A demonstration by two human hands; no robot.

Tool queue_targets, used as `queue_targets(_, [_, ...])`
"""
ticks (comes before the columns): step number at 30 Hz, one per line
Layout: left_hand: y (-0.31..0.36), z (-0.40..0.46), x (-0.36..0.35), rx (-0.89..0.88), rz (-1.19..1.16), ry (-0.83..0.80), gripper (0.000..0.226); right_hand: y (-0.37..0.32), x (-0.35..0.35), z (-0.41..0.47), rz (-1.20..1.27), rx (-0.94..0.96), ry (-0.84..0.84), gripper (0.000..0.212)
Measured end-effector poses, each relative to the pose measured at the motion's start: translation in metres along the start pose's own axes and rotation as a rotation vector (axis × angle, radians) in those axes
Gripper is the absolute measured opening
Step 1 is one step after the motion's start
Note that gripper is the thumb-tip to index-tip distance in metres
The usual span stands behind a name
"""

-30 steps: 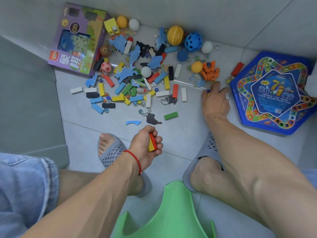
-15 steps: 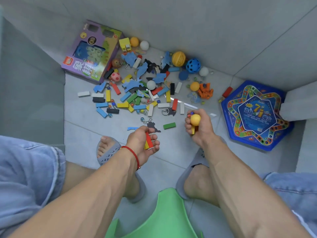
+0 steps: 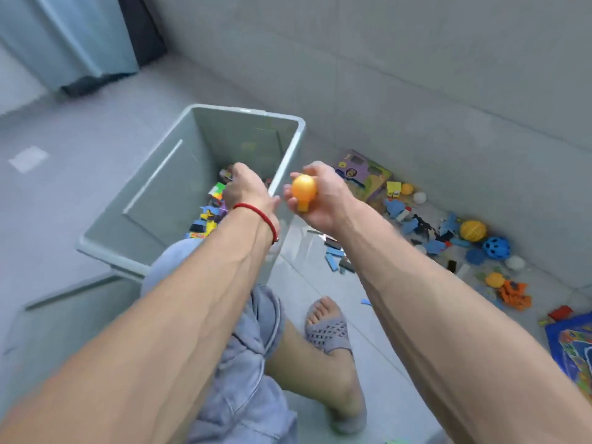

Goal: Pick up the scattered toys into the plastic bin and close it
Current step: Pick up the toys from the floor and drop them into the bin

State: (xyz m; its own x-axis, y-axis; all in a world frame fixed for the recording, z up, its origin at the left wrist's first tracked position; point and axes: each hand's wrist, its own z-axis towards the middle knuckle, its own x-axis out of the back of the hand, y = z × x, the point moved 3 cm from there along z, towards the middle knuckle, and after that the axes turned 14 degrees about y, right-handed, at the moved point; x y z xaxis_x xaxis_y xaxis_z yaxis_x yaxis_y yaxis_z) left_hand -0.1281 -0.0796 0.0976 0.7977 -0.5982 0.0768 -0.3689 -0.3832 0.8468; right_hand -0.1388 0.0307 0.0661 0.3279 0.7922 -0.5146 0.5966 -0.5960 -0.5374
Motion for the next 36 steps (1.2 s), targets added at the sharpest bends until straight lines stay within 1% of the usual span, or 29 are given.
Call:
queue_targets(2, [0.032,0.022,0.023,-0.109,-0.033,0.128,0.025,-0.002,-0.058,0.007,0.012,-0.053,0.004,0.037])
queue_targets(4, [0.052,0.034,0.042,-0.139,-0.017,0.170,0.027,-0.008,-0.089,0.010,-0.058,-0.053,0.046,0.053])
queue_targets(6, [0.060,0.041,0.051,-0.144,-0.011,0.167,0.026,-0.015,-0.094,0.008,-0.173,0.005,0.071,0.054])
queue_targets(8, [0.057,0.044,0.047,-0.197,0.059,0.199,0.022,-0.020,-0.073,0.006,-0.347,0.055,0.066,0.051])
queue_targets(10, [0.035,0.046,0.030,-0.227,0.118,0.170,0.022,-0.023,-0.025,0.002,-0.512,0.113,0.117,0.039])
queue_targets(11, [0.019,0.047,0.016,-0.233,0.161,0.126,0.021,-0.025,0.008,0.000,-0.586,0.152,0.181,0.031])
queue_targets(14, [-0.044,0.012,-0.019,-0.233,0.308,-0.075,0.032,-0.021,0.133,-0.004,-0.772,0.227,0.458,0.018])
queue_targets(16, [-0.097,-0.020,-0.030,-0.192,0.438,-0.227,0.034,-0.010,0.220,-0.014,-0.908,0.209,0.639,0.015])
queue_targets(17, [-0.126,-0.032,-0.033,-0.163,0.520,-0.293,0.037,-0.002,0.259,-0.019,-1.003,0.191,0.713,0.016])
queue_targets(19, [-0.182,-0.047,-0.032,-0.117,0.699,-0.393,0.041,0.018,0.326,-0.034,-1.208,0.147,0.793,0.016])
queue_targets(21, [-0.228,-0.052,-0.028,-0.133,0.914,-0.492,0.031,0.039,0.372,-0.045,-1.352,0.105,0.792,0.012])
queue_targets(23, [-0.264,-0.051,-0.024,-0.240,1.181,-0.614,0.025,0.061,0.398,-0.045,-1.436,0.090,0.770,0.022])
queue_targets(26, [-0.305,-0.046,-0.025,-0.394,1.540,-0.828,0.029,0.083,0.411,-0.031,-1.625,0.155,0.688,0.036])
queue_targets(28, [-0.322,-0.039,-0.031,-0.515,1.686,-0.877,0.036,0.092,0.411,-0.013,-1.709,0.257,0.641,0.041])
queue_targets(30, [-0.334,-0.032,-0.039,-0.671,1.748,-0.886,0.042,0.094,0.406,0.007,-1.788,0.362,0.626,0.040])
queue_targets(32, [-0.342,-0.028,-0.046,-0.830,1.755,-0.861,0.044,0.097,0.406,0.025,-1.890,0.427,0.608,0.031])
queue_targets(34, [-0.350,-0.024,-0.053,-0.915,1.739,-0.824,0.043,0.103,0.413,0.038,-1.958,0.459,0.565,0.022])
queue_targets(36, [-0.358,-0.018,-0.060,-0.952,1.731,-0.810,0.040,0.109,0.420,0.039,-1.966,0.477,0.530,0.018])
